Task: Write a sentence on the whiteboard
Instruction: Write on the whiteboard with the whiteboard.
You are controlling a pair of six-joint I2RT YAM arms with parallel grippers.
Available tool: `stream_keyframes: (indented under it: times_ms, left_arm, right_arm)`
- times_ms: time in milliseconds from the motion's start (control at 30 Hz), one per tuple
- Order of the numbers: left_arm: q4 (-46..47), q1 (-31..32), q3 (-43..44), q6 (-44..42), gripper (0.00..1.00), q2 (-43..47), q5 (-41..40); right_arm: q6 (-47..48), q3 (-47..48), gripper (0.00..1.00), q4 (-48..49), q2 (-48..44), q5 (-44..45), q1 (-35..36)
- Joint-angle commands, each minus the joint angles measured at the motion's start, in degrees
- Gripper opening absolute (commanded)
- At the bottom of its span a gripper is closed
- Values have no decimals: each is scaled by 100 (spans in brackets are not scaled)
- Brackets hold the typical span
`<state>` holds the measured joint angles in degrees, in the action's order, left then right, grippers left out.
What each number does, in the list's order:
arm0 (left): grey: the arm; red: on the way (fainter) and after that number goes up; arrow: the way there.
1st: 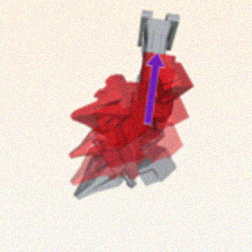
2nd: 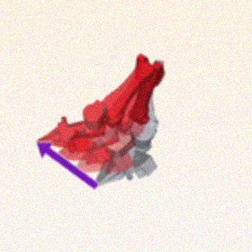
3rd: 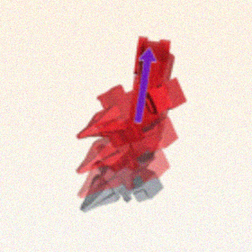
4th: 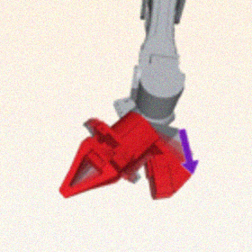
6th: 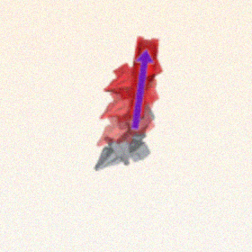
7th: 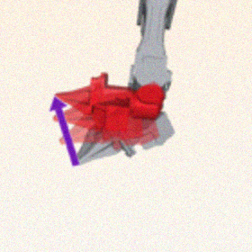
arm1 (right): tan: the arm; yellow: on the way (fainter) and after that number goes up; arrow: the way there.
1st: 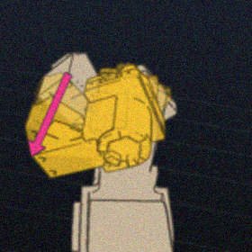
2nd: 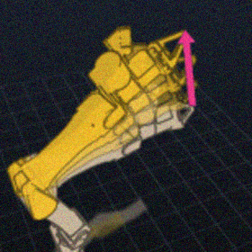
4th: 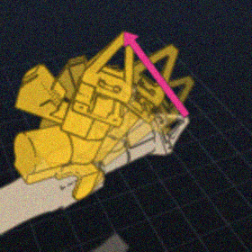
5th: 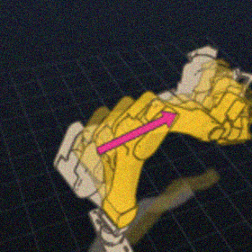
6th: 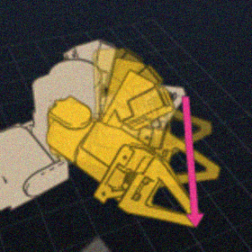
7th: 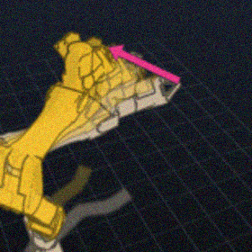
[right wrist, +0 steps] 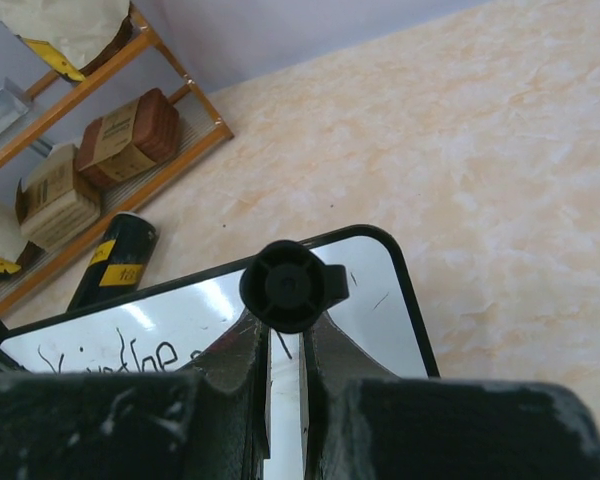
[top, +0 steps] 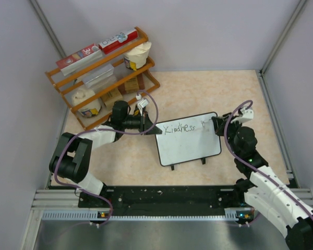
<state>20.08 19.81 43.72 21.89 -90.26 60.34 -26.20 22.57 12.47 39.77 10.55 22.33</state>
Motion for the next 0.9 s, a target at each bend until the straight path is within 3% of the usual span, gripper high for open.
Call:
stream_keyframes:
  times_ms: [0, 867]
  left_arm:
    - [-294, 40, -110, -774, 0, -124, -453]
    - [-320, 40, -101, -783, 0, -132, -479]
  right_arm:
    - [27, -33, 0, 142, -22, 141, -62]
    - [71, -332, 0, -201, -329, 9, -62]
